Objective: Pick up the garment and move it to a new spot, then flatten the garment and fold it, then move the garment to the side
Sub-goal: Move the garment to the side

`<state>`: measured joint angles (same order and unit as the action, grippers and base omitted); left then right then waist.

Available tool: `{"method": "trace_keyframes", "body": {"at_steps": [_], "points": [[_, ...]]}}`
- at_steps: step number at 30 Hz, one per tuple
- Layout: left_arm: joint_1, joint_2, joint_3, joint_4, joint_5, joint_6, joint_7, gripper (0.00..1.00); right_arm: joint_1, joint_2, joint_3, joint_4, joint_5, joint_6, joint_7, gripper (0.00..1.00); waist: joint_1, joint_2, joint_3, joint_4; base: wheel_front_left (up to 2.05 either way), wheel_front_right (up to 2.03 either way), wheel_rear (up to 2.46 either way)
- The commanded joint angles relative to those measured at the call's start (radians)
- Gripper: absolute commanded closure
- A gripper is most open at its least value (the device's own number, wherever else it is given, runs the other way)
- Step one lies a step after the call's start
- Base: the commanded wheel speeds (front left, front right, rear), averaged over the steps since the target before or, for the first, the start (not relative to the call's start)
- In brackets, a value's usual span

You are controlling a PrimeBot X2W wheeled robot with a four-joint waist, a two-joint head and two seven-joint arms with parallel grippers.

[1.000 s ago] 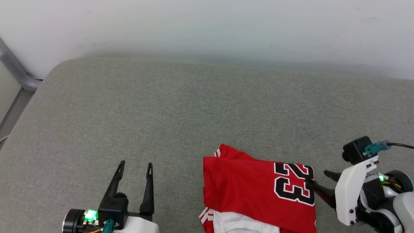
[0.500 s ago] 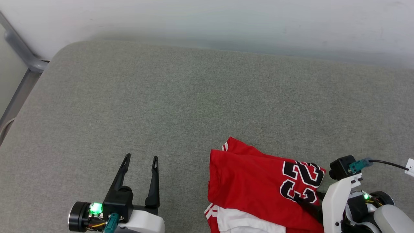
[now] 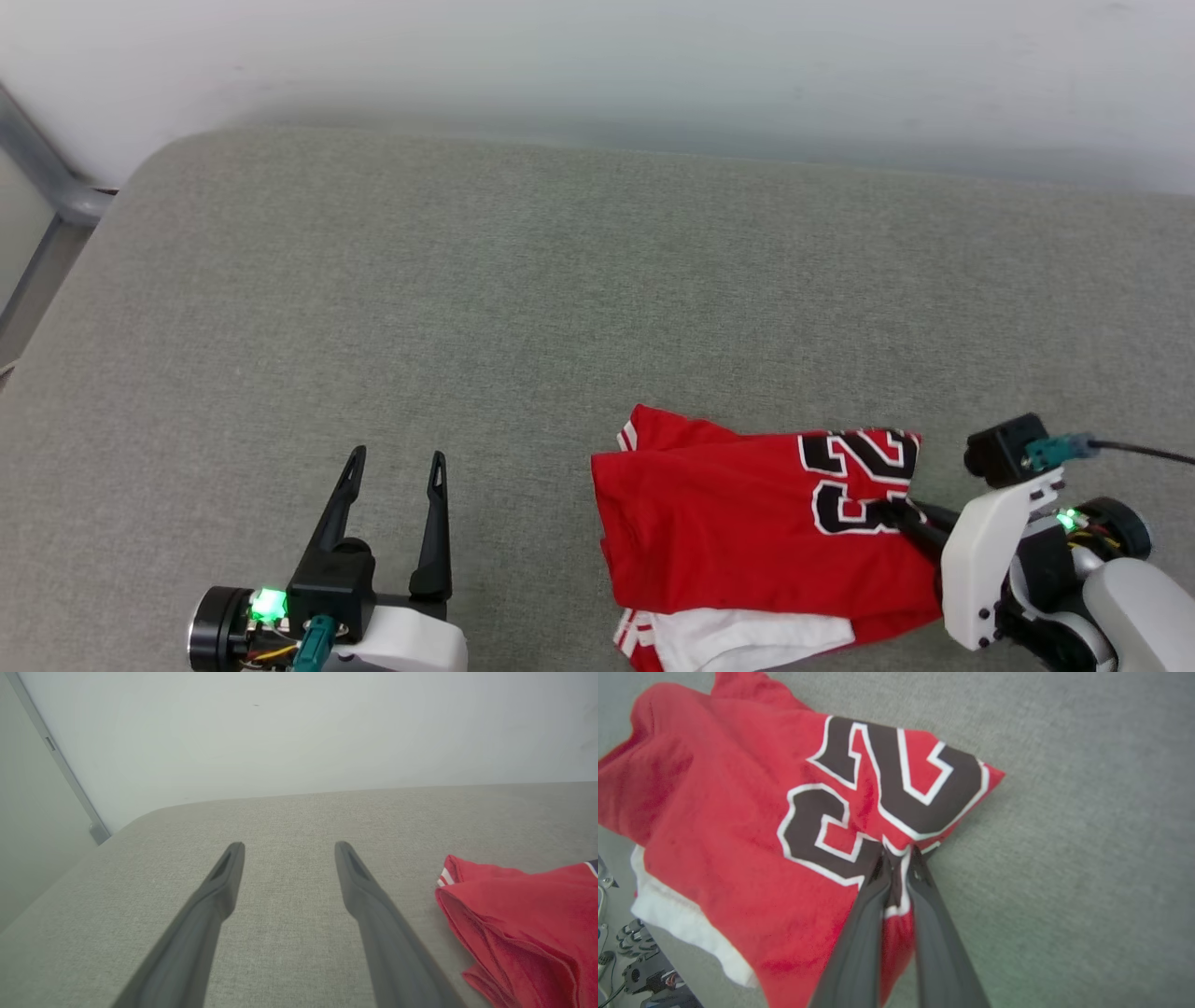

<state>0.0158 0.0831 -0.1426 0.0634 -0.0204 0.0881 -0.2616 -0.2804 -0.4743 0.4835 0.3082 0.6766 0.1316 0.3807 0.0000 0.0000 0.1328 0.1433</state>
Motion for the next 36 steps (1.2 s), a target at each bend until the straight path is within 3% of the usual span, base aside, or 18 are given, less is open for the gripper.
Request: {"method": "trace_keyframes", "body": {"at_steps": [1, 21, 36], "points": [[0.008, -0.003, 0.002, -0.003, 0.002, 0.003, -0.005, 0.00, -0.019, -0.008, -0.009, -0.006, -0.004, -0.002, -0.015, 1.00, 0.0000, 0.0000, -0.005, -0.014, 0.00, 0.00, 0.00], [0.003, 0.010, 0.039, -0.030, 0.004, 0.010, -0.004, 0.00, -0.151, -0.125, -0.102, -0.083, -0.107, -0.002, -0.087, 1.00, 0.0000, 0.0000, 0.037, -0.298, 0.00, 0.00, 0.00], [-0.096, 0.051, 0.040, -0.109, 0.029, 0.014, -0.004, 0.00, -0.308, -0.249, -0.281, 0.064, -0.212, -0.002, -0.091, 1.00, 0.0000, 0.0000, 0.247, -0.327, 0.00, 0.00, 0.00]]}}
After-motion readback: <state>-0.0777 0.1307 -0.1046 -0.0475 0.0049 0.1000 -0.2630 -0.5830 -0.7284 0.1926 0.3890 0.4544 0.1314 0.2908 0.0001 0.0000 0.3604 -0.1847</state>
